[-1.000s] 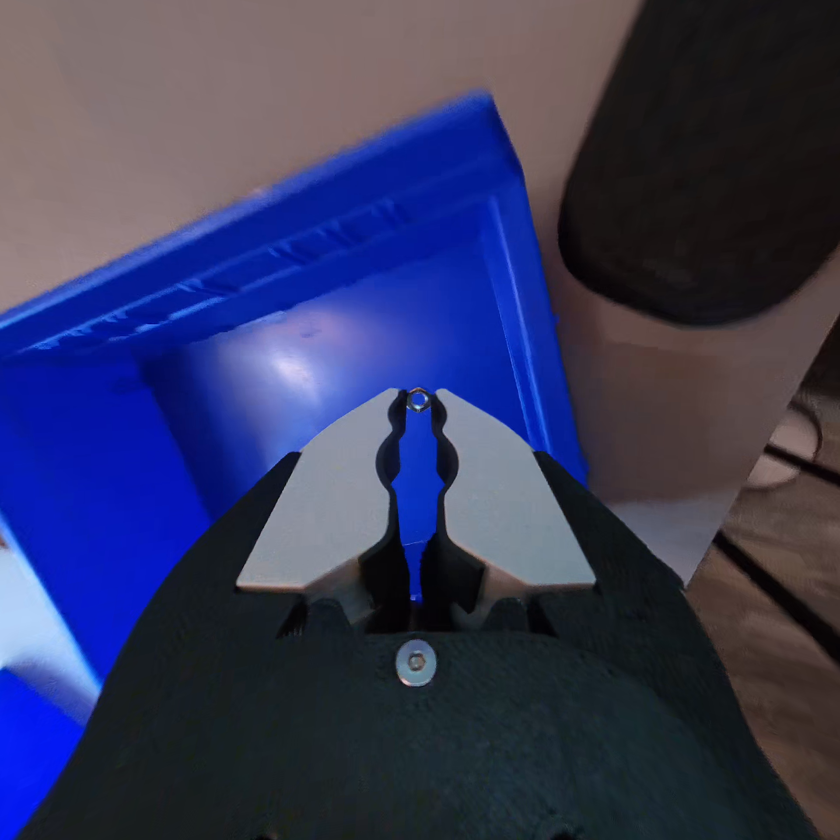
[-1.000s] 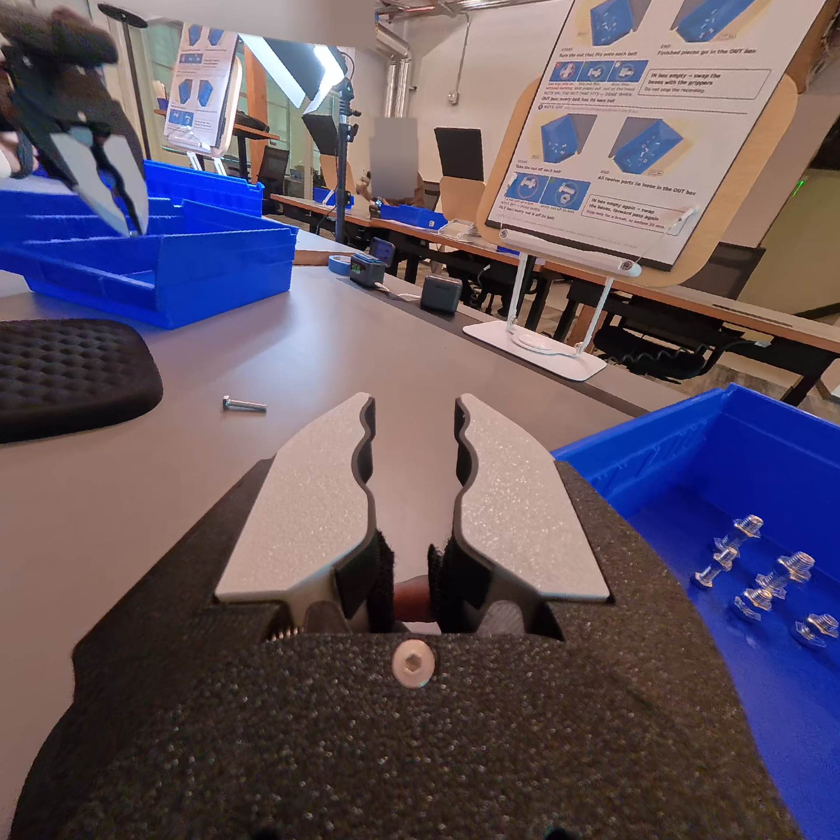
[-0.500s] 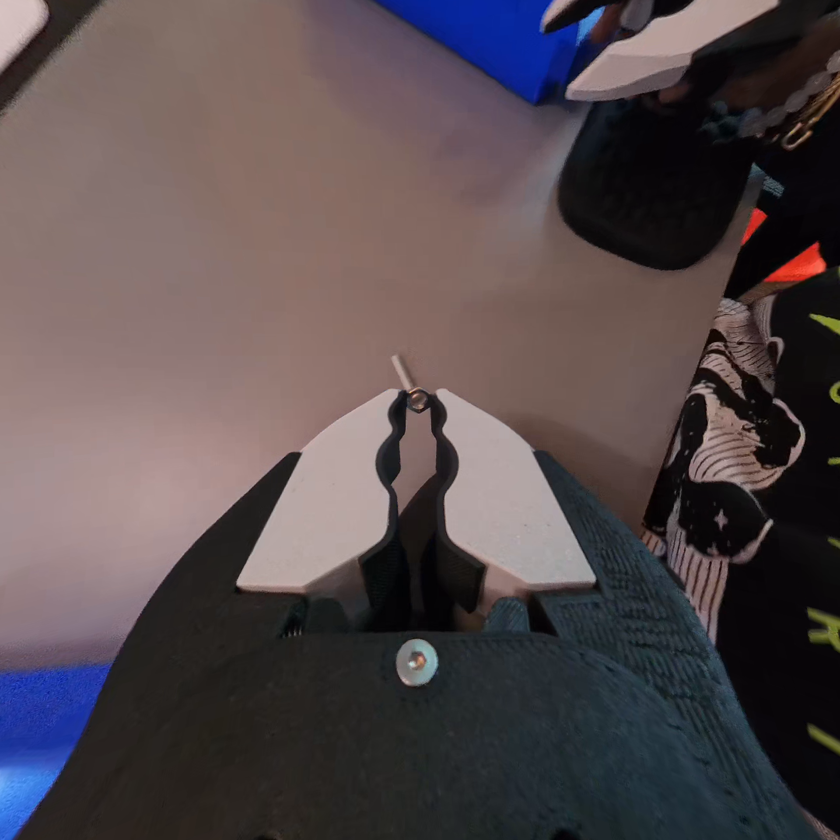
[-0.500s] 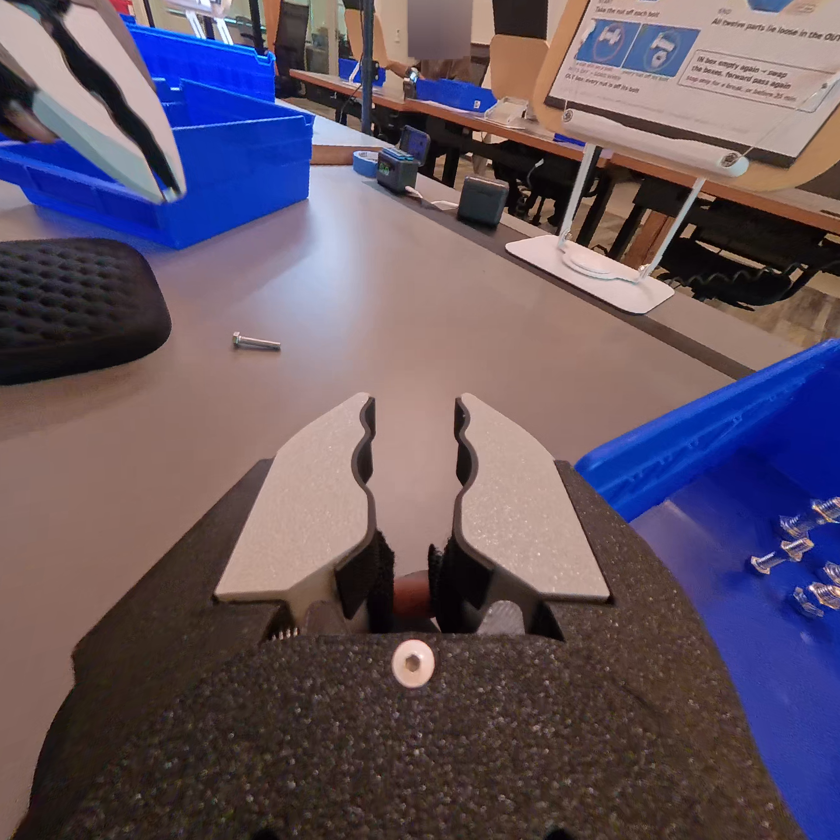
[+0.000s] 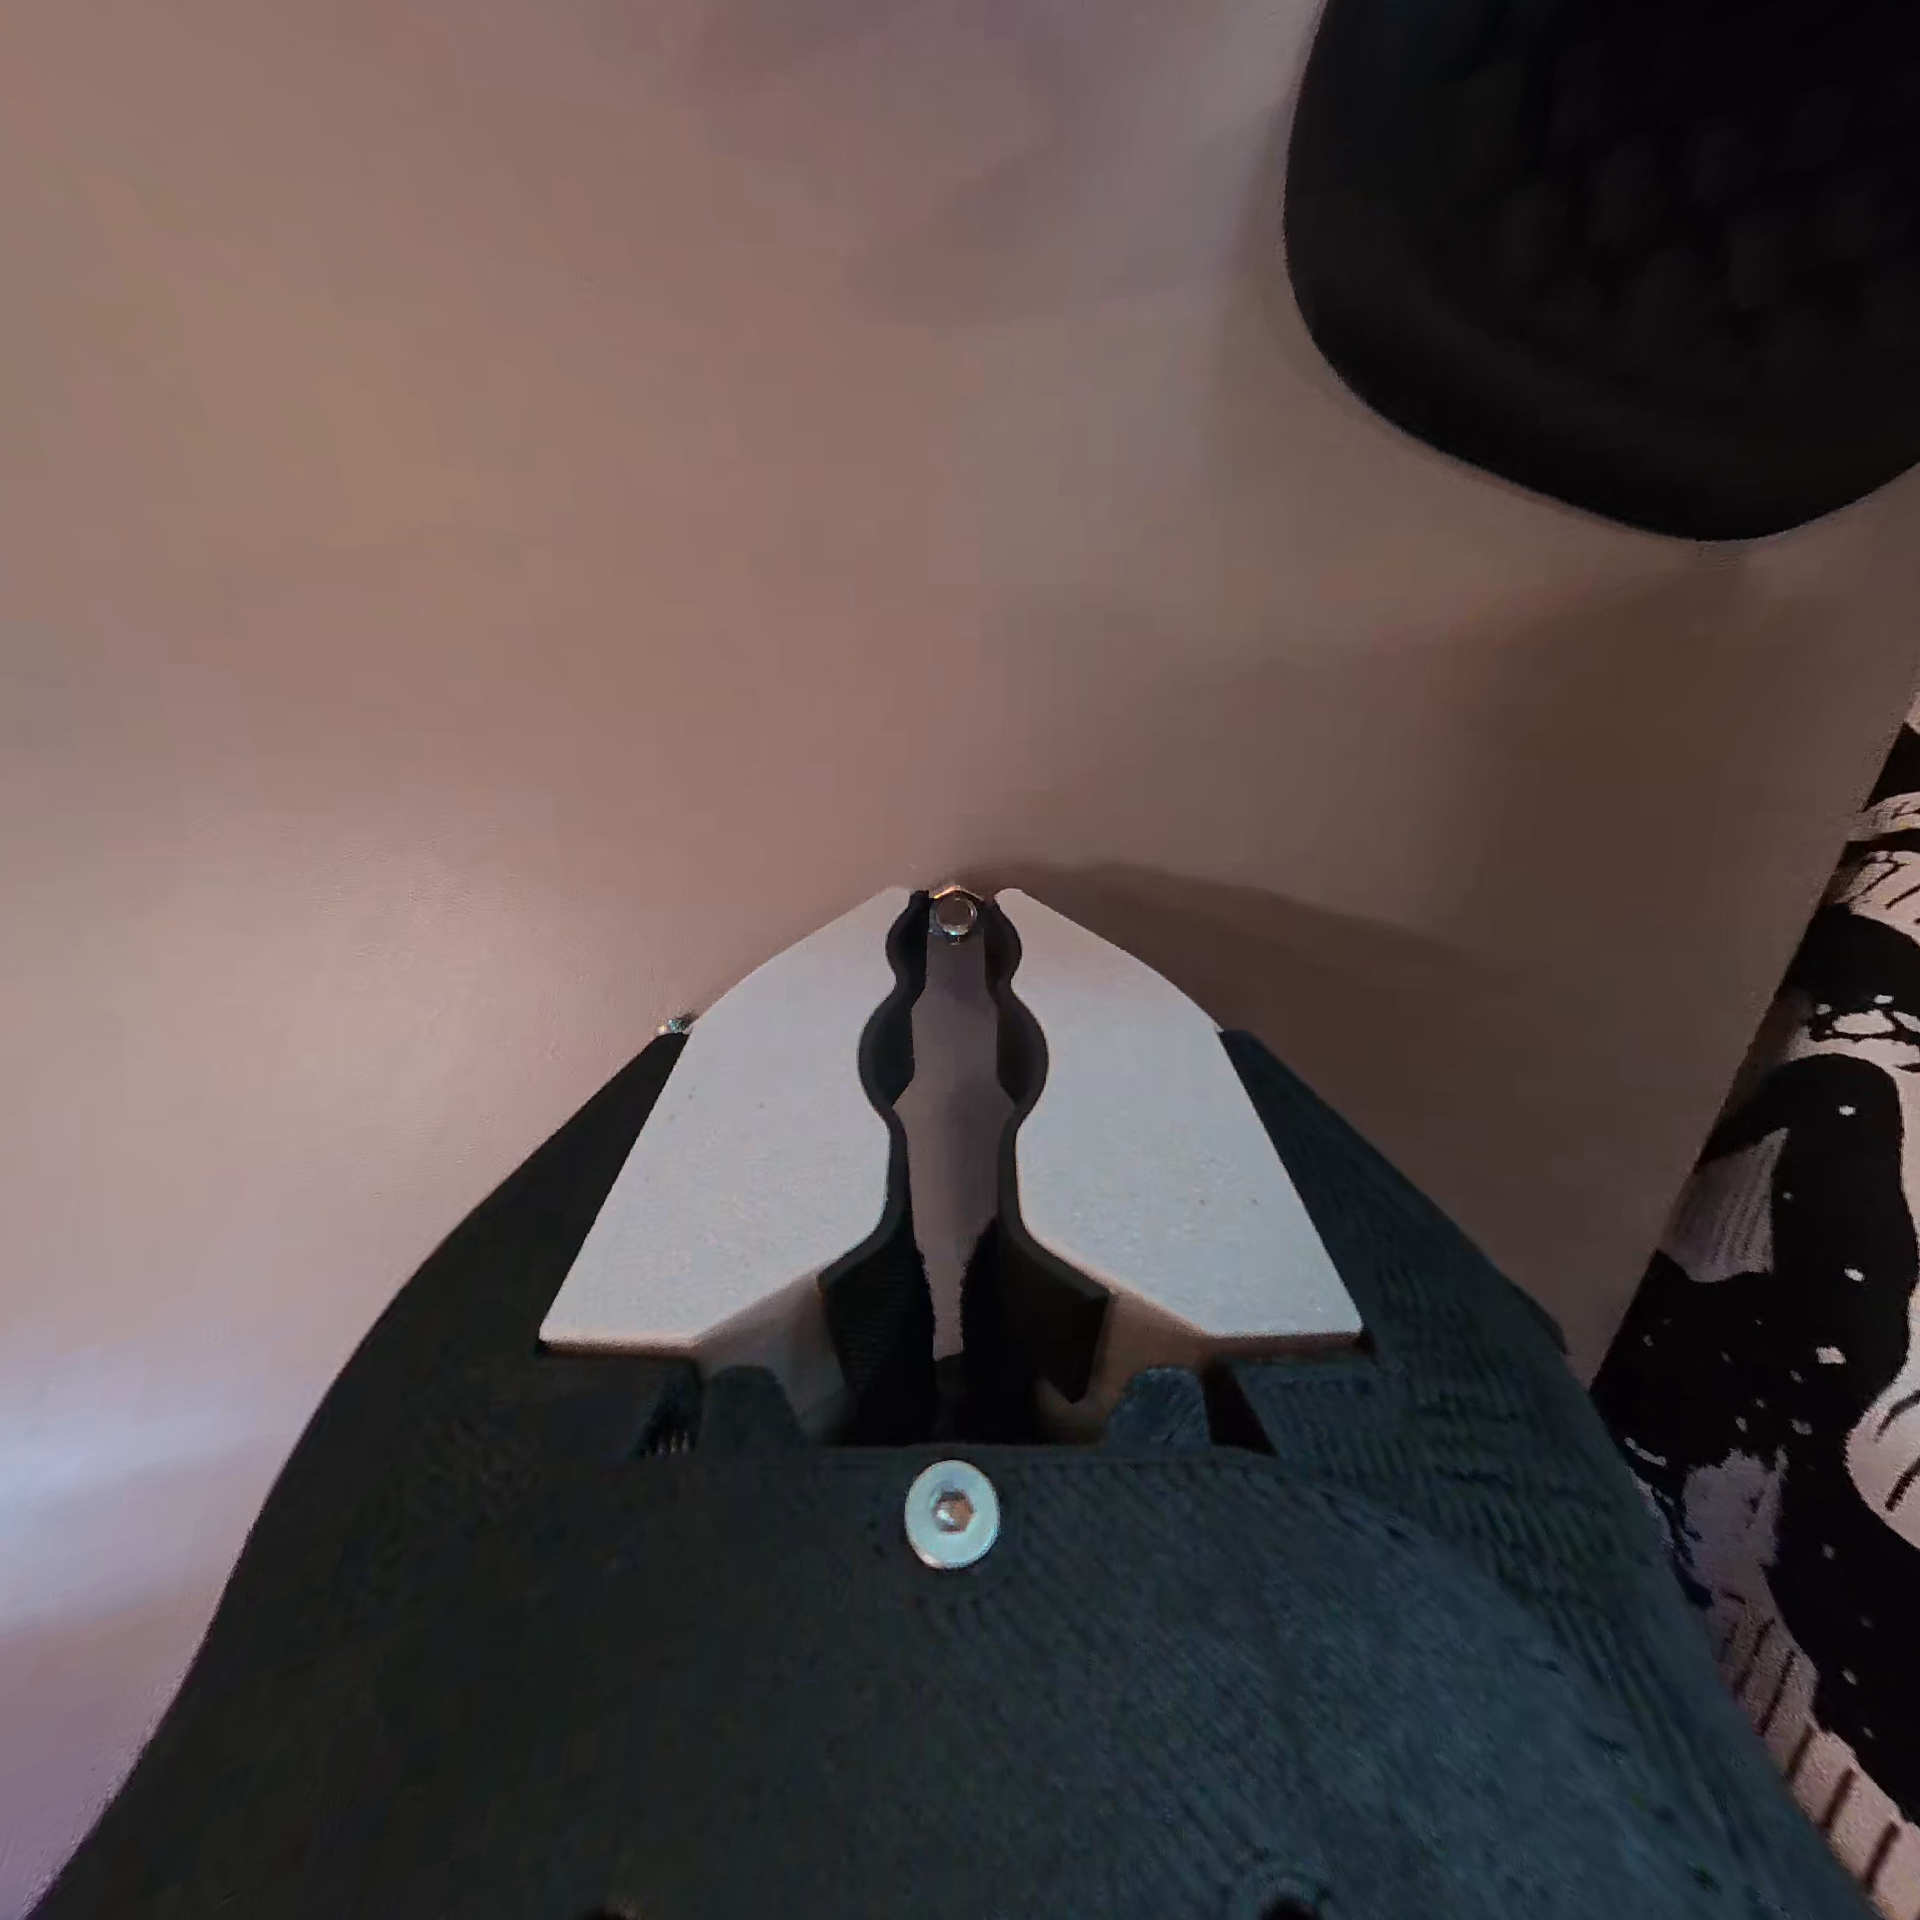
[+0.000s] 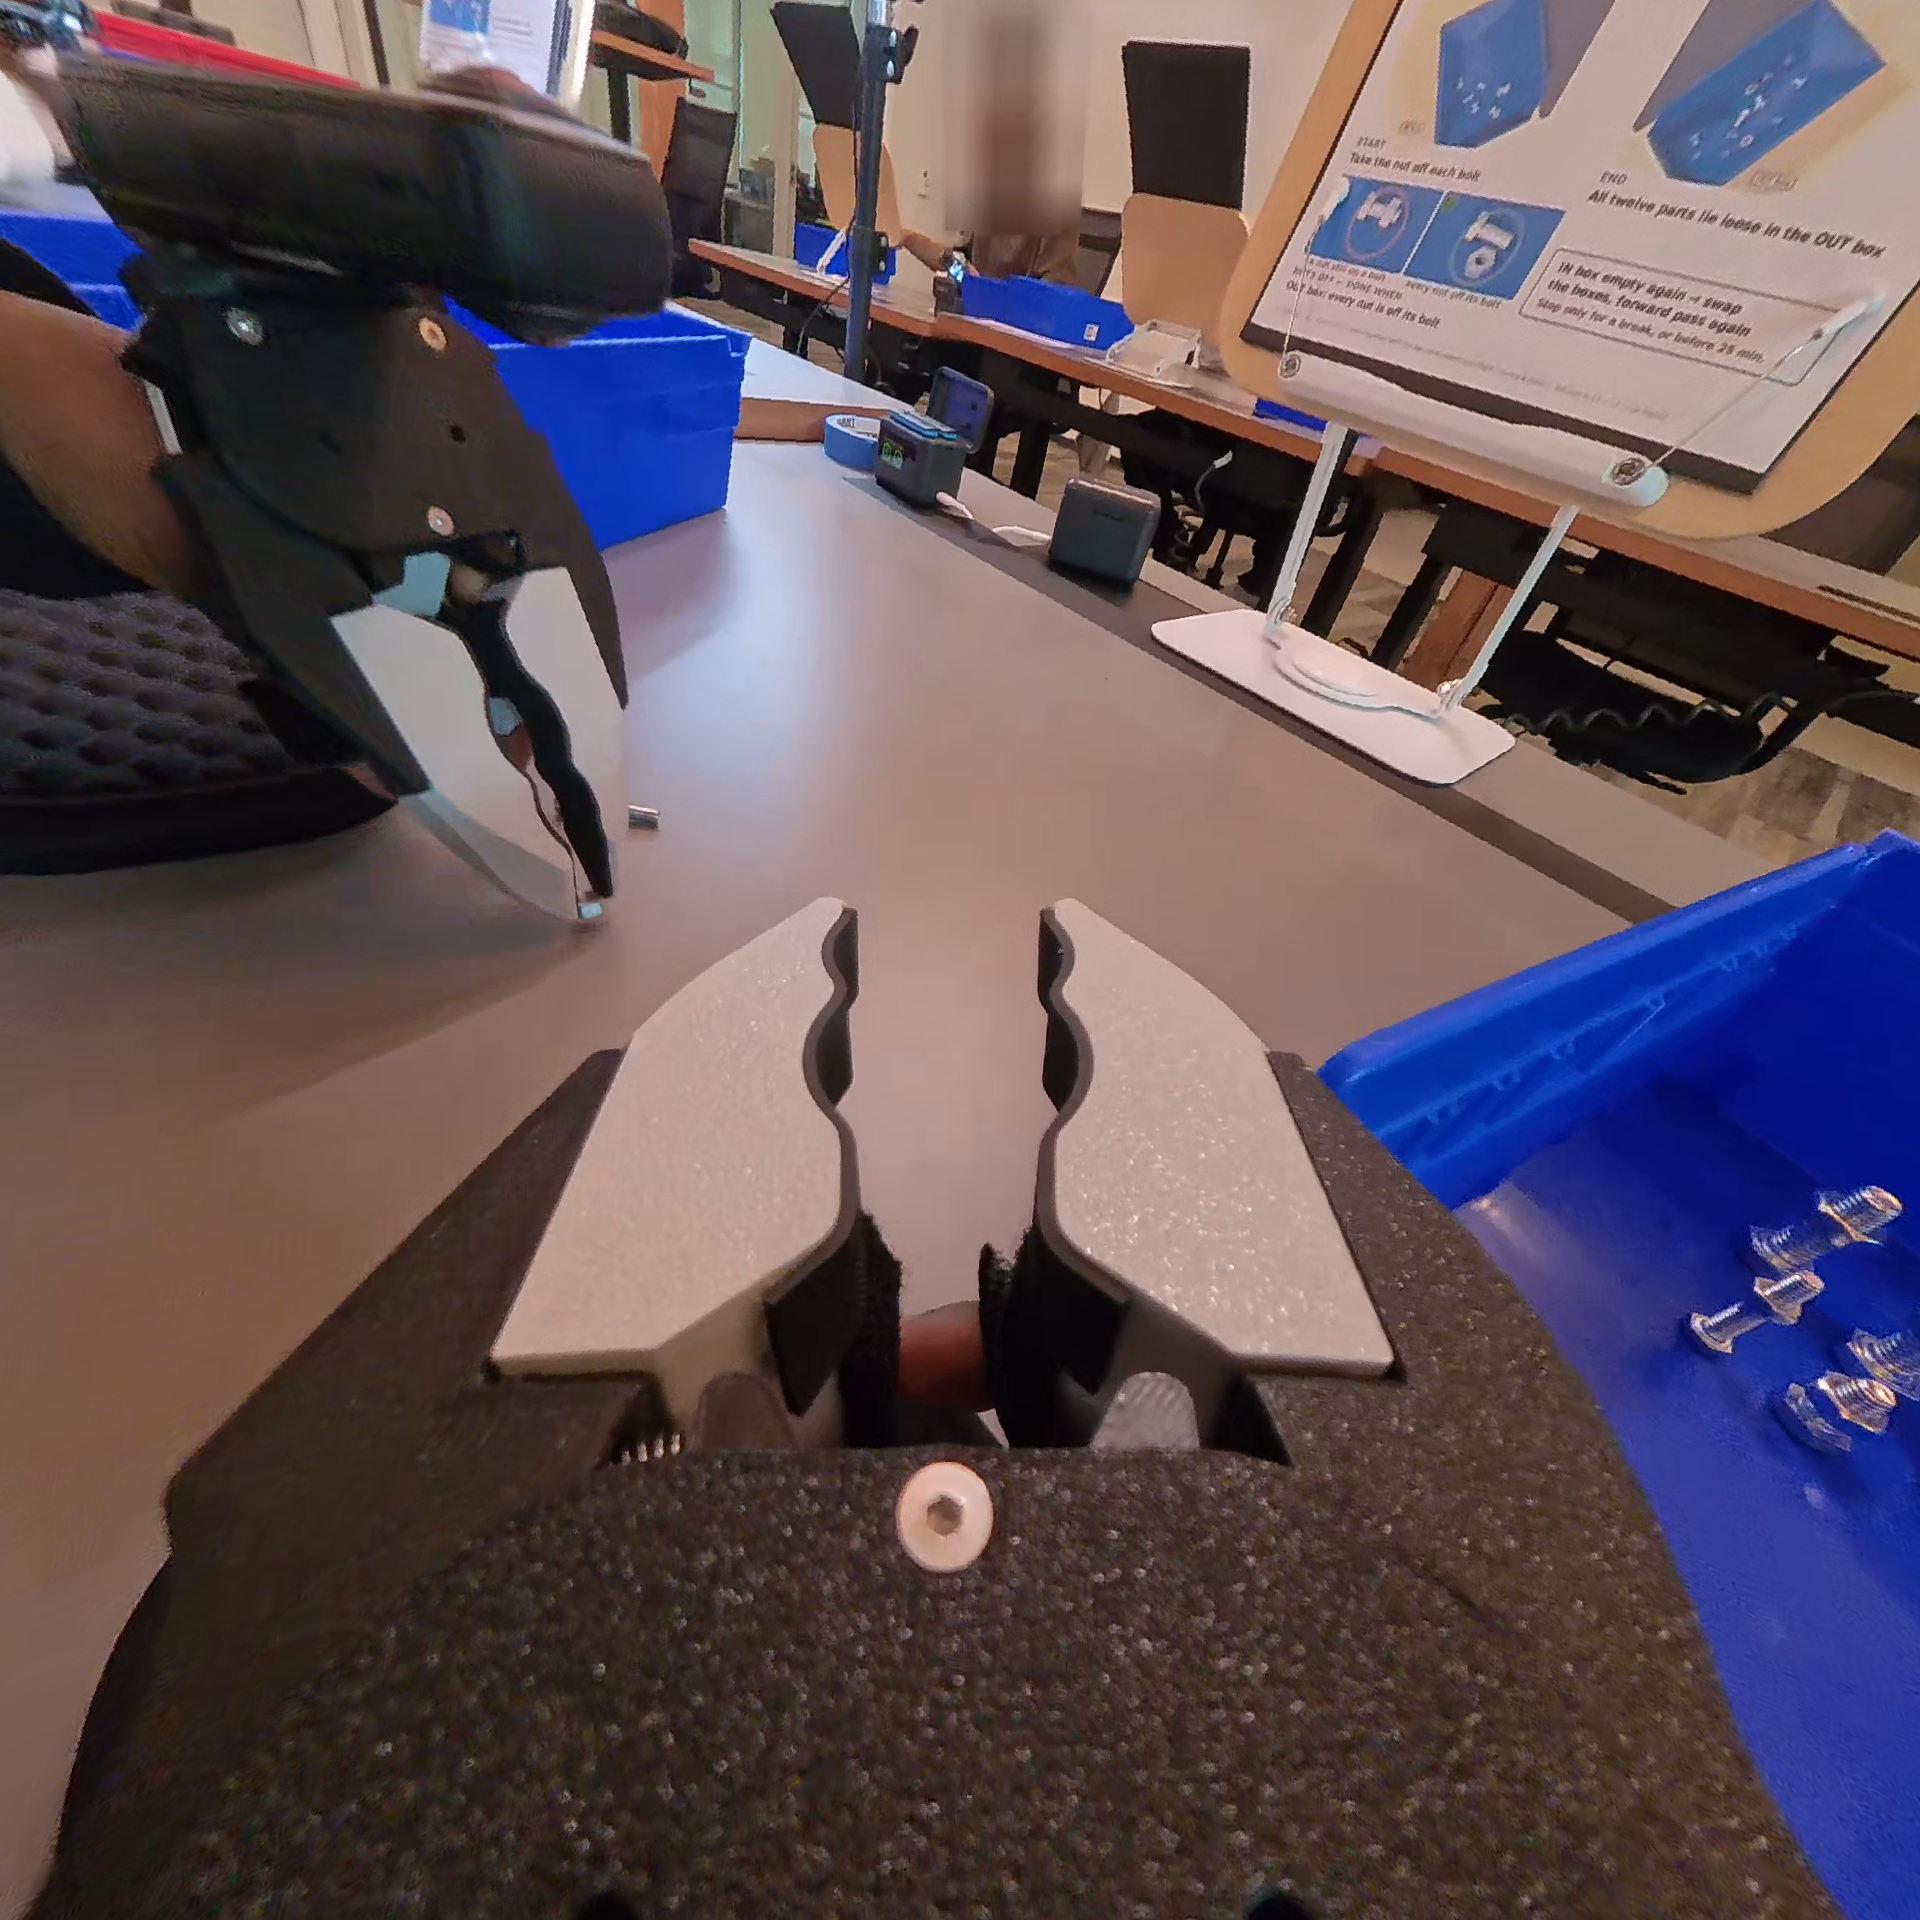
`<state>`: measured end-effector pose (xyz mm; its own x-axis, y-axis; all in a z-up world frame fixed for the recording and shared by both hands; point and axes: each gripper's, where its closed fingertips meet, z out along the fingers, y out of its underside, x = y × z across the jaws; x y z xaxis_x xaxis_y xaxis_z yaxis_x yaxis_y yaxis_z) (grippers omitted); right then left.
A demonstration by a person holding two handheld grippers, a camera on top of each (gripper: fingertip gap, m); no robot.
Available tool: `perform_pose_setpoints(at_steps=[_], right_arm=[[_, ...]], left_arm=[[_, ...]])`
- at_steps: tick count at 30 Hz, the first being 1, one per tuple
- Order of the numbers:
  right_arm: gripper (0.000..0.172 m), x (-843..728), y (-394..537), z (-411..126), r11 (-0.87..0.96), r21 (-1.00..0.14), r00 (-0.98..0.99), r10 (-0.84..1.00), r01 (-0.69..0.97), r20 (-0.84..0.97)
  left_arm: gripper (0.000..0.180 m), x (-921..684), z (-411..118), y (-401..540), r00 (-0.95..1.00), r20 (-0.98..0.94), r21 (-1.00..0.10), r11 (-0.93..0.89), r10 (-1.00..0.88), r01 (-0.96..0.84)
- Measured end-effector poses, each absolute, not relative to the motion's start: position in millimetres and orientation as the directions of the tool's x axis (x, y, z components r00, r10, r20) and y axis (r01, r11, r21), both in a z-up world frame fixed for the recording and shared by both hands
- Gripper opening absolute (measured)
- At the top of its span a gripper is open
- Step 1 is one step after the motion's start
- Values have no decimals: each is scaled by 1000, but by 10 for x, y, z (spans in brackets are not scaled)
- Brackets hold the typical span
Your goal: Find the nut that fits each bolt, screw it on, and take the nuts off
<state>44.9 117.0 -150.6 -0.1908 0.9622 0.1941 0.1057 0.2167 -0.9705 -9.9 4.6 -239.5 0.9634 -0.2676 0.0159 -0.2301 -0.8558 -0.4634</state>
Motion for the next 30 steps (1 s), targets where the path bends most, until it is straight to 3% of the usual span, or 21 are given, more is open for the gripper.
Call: perform_pose_setpoints(at_steps=[1,3,12,19,22,25,28,30], right_arm=[[33,453,1173,-1498,214,-972,-188,963,101,193],[33,459,1180,-1486,210,-973,-184,964,93,190],[33,463,1205,-1472,199,-976,-169,969,87,182],[33,461,1212,-1471,198,-976,-164,970,88,182],[33,461,1218,-1470,193,-977,-162,971,89,177],[33,458,1221,-1473,191,-977,-162,971,91,175],[32,455,1221,-1474,189,-977,-164,971,95,172],[32,451,1229,-1447,182,-979,-158,973,88,166]], left_arm=[[14,-104,-2398,46,965,16,-465,-856,-262,-225],[23,-116,-2372,41,969,16,-478,-853,-247,-210],[24,-531,-2210,-264,999,-22,-537,-844,23,8],[24,-573,-2415,-251,999,-15,-492,-870,50,36],[11,-579,-2429,-250,999,2,-490,-871,49,43],[9,-581,-2424,-252,999,17,-506,-862,39,42],[8,-629,-2364,-214,999,-2,-576,-816,47,37],[7,-610,-2168,-98,1000,-11,-704,-710,25,10]])
